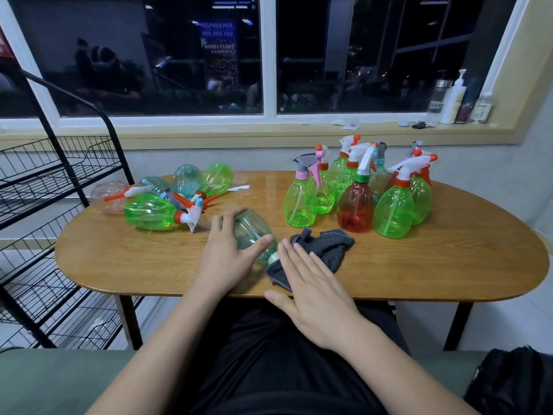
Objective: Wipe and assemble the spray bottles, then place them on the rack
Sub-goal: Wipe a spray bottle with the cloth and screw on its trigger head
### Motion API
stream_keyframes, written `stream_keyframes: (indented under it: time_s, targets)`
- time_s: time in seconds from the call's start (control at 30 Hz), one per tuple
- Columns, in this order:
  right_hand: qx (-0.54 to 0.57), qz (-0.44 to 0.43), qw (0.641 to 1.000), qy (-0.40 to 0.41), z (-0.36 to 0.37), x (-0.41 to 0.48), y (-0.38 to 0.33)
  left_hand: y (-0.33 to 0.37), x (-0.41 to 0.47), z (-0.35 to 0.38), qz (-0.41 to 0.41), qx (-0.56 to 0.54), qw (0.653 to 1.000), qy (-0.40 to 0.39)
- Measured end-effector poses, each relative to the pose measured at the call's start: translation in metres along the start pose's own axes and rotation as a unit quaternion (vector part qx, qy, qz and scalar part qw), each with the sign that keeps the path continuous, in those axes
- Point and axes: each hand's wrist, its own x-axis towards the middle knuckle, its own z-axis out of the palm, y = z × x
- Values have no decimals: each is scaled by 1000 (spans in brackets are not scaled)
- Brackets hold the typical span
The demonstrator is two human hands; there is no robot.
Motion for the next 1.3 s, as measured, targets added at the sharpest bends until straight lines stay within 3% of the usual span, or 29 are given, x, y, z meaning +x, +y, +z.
stream_keyframes:
  time_s: [0.47, 0.67, 0.9, 1.1, 1.23, 1.3]
  targets:
    - [75, 63, 995, -20, -10, 56, 9, -2, 2, 1, 10, 4, 1000, -2]
    - [37, 43, 998, -10, -7, 23, 7, 0, 1, 2, 3, 11, 1000, 2]
    - [47, 91, 995, 8, -5, -2, 21, 4, 2, 3, -2, 4, 1000, -2]
    - [146, 141, 977, 61, -14, 9, 39, 2, 1, -1, -5, -28, 1000, 5]
    - [265, 144, 946, 117, -19, 6, 48, -1, 1, -5, -18, -74, 997, 14]
    - [249, 130, 946, 162, -17, 3, 48, -4, 2, -6, -24, -92, 995, 18]
